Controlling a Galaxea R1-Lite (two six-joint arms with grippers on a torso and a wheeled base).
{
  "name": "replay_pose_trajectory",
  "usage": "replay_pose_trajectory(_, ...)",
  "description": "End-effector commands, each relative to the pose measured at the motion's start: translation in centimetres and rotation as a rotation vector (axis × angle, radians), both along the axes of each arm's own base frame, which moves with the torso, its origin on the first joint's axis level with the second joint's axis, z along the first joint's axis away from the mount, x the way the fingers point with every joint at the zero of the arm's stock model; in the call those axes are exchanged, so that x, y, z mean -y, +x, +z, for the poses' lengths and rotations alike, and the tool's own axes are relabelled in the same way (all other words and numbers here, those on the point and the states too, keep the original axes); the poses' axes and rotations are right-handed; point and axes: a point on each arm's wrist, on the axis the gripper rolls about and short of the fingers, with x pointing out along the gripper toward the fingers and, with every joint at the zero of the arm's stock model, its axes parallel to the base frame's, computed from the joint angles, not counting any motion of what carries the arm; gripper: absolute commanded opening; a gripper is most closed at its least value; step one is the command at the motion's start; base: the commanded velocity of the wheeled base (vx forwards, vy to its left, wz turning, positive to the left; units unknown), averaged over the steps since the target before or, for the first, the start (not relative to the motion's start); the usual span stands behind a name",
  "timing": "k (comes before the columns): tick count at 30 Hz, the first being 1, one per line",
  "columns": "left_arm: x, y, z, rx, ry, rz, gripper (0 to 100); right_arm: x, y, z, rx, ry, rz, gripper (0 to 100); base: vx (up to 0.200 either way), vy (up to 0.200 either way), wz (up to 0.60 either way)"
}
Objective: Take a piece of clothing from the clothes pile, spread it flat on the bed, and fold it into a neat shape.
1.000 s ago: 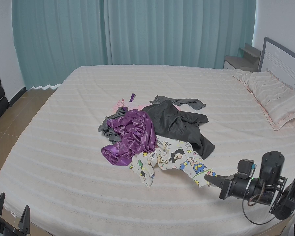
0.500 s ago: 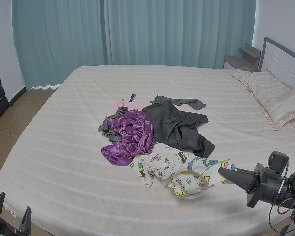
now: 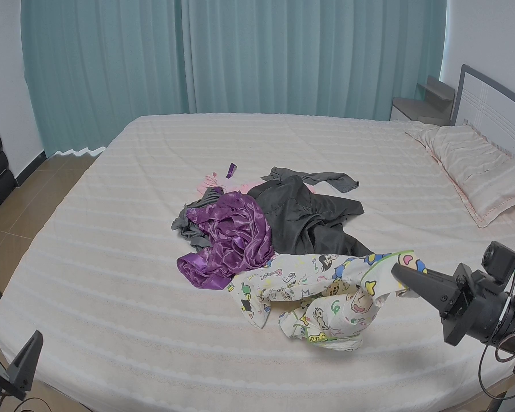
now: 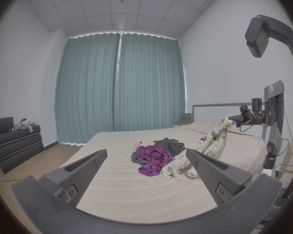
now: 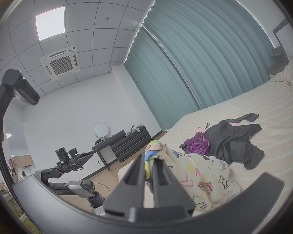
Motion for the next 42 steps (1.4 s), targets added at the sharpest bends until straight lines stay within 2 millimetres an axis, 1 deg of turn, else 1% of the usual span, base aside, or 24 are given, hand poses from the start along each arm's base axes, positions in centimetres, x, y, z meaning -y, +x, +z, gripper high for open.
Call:
replay_pose_trajectory(1, 3.9, 14.5, -0.3, -0.462, 0.17, -0.415, 100, -0.2, 2.5, 3.3, 0.108, 0.074, -0.044, 0, 0.0, 0.0, 0.0)
replay_pose_trajectory(2, 3.9, 14.5, -0.3, -0.462, 0.17, -0.415, 100, -0.2, 2.5, 3.3, 0.108, 0.074, -0.044, 0, 0.0, 0.0, 0.0)
replay_pose_trajectory(3, 5.7, 16.6, -1.8, -0.512, 0.175, -0.481, 100, -0.4, 2.8, 4.0, 0.132, 0.088, -0.038, 0, 0.0, 0.0, 0.0)
replay_pose_trajectory(4, 6.0, 16.9, -2.0, -0.514, 0.176, -0.488, 100, -0.5, 2.9, 4.2, 0.138, 0.093, -0.036, 0, 0.0, 0.0, 0.0)
replay_pose_trajectory(6, 7.9, 18.8, -3.6, -0.533, 0.18, -0.532, 100, -0.8, 3.3, 5.0, 0.149, 0.103, -0.033, 0, 0.0, 0.0, 0.0)
replay_pose_trajectory(7, 8.1, 19.0, -3.9, -0.538, 0.182, -0.531, 100, -0.9, 3.3, 5.0, 0.149, 0.103, -0.033, 0, 0.0, 0.0, 0.0)
replay_pose_trajectory(8, 9.5, 19.6, -6.0, -0.611, 0.203, -0.503, 100, -1.0, 3.6, 5.3, 0.146, 0.102, -0.034, 0, 0.0, 0.0, 0.0)
replay_pose_trajectory(10, 11.1, 19.8, -8.4, -0.671, 0.211, -0.463, 100, -0.9, 3.8, 5.5, 0.137, 0.114, -0.038, 0, 0.0, 0.0, 0.0)
replay_pose_trajectory(11, 11.8, 19.9, -8.9, -0.676, 0.18, -0.466, 100, -0.9, 3.8, 5.6, 0.132, 0.124, -0.034, 0, 0.0, 0.0, 0.0)
replay_pose_trajectory(13, 13.2, 20.1, -9.5, -0.676, 0.065, -0.457, 100, -1.0, 3.8, 6.0, 0.135, 0.138, -0.027, 0, 0.0, 0.0, 0.0)
replay_pose_trajectory(14, 14.3, 20.3, -10.1, -0.679, -0.009, -0.427, 100, -1.2, 4.0, 6.1, 0.138, 0.142, -0.024, 0, 0.0, 0.0, 0.0)
replay_pose_trajectory(15, 14.3, 20.3, -10.1, -0.679, -0.009, -0.427, 100, -1.2, 4.0, 6.1, 0.138, 0.142, -0.024, 0, 0.0, 0.0, 0.0)
replay_pose_trajectory(16, 15.4, 20.5, -11.1, -0.68, -0.05, -0.369, 100, -1.4, 4.3, 6.0, 0.132, 0.137, -0.024, 0, 0.0, 0.0, 0.0)
replay_pose_trajectory(19, 16.6, 20.7, -13.0, -0.673, -0.036, -0.32, 100, -1.7, 4.6, 5.6, 0.118, 0.128, -0.024, 0, 0.0, 0.0, 0.0)
replay_pose_trajectory(21, 17.6, 21.2, -14.0, -0.65, -0.048, -0.324, 100, -1.8, 4.7, 5.5, 0.112, 0.125, -0.024, 0, 0.0, 0.0, 0.0)
replay_pose_trajectory(26, 19.1, 22.1, -14.6, -0.588, -0.109, -0.312, 100, -1.7, 4.9, 5.8, 0.111, 0.139, -0.024, 0, 0.0, 0.0, 0.0)
replay_pose_trajectory(29, 20.0, 23.0, -15.4, -0.569, -0.134, -0.263, 100, -1.8, 5.1, 5.9, 0.097, 0.158, -0.022, 0, 0.0, 0.0, 0.0)
replay_pose_trajectory(35, 20.9, 24.0, -15.0, -0.544, -0.22, -0.242, 100, -2.0, 5.4, 5.9, 0.094, 0.156, -0.023, 0, 0.0, 0.0, 0.0)
replay_pose_trajectory(38, 21.2, 24.2, -14.8, -0.535, -0.229, -0.254, 100, -2.1, 5.4, 5.9, 0.093, 0.157, -0.023, 0, 0.0, 0.0, 0.0)
replay_pose_trajectory(39, 21.8, 24.3, -14.6, -0.522, -0.239, -0.266, 100, -2.1, 5.5, 5.9, 0.092, 0.156, -0.024, 0, 0.0, 0.0, 0.0)
replay_pose_trajectory(42, 22.2, 24.9, -14.7, -0.506, -0.249, -0.268, 100, -2.1, 5.5, 5.9, 0.093, 0.157, -0.023, 0, 0.0, 0.0, 0.0)
